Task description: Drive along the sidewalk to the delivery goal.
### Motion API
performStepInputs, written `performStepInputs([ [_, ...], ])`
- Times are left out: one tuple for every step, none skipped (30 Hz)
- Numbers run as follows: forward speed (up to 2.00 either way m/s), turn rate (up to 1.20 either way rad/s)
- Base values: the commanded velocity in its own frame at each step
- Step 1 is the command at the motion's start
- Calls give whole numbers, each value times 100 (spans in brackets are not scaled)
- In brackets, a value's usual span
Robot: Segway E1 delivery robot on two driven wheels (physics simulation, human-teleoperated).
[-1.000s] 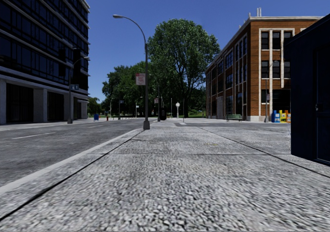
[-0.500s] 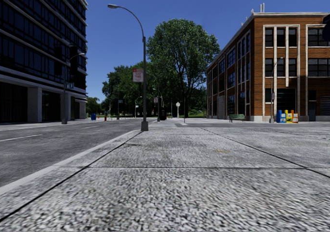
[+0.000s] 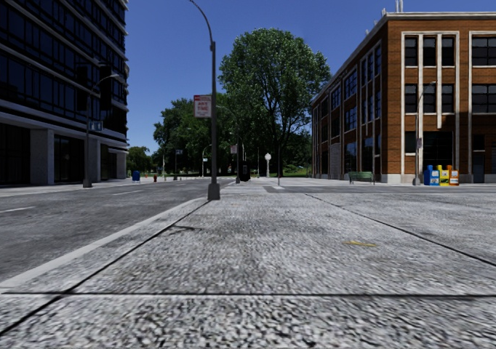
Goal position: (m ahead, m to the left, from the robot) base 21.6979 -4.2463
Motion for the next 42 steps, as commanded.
performStepInputs([
  [200,0],
  [200,0],
  [200,0],
  [200,0],
  [200,0],
  [200,0],
  [200,0],
  [200,0],
  [200,0],
  [200,0],
  [200,0],
  [200,0],
  [200,0],
  [200,0],
  [200,0],
  [200,0],
  [200,0],
  [200,0],
  [200,0],
  [200,0],
  [200,0],
  [200,0],
  [200,0],
  [200,0],
  [200,0],
  [200,0],
  [200,0],
  [200,0],
  [200,0],
  [200,0],
  [200,0],
  [200,0],
  [200,0],
  [200,0],
  [200,0],
  [200,0],
  [200,0],
  [200,0],
  [200,0],
  [200,0],
  [200,0],
  [200,0],
])
